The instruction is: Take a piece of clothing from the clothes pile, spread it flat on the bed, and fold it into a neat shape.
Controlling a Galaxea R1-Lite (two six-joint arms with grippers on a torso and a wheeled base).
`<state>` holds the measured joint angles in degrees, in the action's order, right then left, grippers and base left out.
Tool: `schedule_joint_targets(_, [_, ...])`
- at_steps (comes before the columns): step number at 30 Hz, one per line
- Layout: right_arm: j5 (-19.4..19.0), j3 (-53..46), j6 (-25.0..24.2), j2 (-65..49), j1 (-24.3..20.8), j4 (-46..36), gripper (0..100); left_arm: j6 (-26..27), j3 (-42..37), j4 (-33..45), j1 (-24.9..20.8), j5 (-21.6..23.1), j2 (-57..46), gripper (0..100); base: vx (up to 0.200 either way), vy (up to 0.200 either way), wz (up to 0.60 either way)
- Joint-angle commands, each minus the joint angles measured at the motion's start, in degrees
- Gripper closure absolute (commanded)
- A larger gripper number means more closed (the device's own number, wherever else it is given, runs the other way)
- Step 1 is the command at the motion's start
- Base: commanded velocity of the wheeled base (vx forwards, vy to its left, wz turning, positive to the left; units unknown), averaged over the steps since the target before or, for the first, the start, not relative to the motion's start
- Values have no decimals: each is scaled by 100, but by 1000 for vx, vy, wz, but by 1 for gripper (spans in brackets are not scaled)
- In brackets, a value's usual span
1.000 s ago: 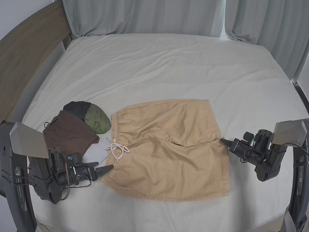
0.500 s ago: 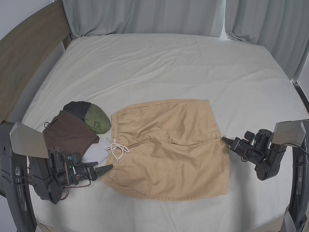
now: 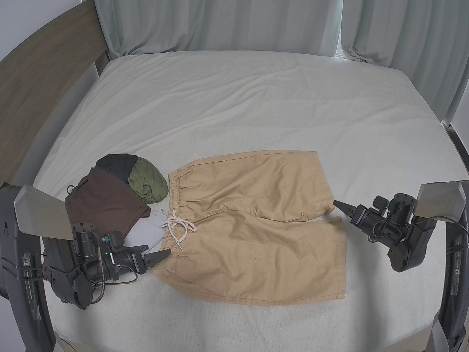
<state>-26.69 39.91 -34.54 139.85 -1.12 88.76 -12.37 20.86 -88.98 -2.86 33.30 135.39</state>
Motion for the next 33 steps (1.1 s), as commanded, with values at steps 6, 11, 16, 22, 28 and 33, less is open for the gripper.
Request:
schedule_joint_targets(6, [5, -458, 8, -968, -187, -17, 0, -2, -56, -5, 14, 9, -21, 0, 0, 0, 0])
schedule_joint_targets(11, [5, -739, 17, -1338, -486, -25, 0, -2, -99, 3, 5, 27, 5, 0, 0, 0, 0])
schedule_joint_targets(16, [14, -783, 87, -1390, -582, -25, 0, 7, -328, 3, 5, 80, -4, 0, 0, 0, 0])
schedule_joint_targets(22, [14, -774, 105, -1382, -565, -25, 0, 7, -504, 3, -48, 150, 23, 0, 0, 0, 0])
schedule_joint_targets(28, [14, -783, 123, -1390, -582, -17, 0, 24, -486, 3, -65, 141, 163, 0, 0, 0, 0])
schedule_joint_targets(33, [14, -783, 123, -1382, -573, -17, 0, 148, -398, 3, -74, 132, 295, 0, 0, 0, 0])
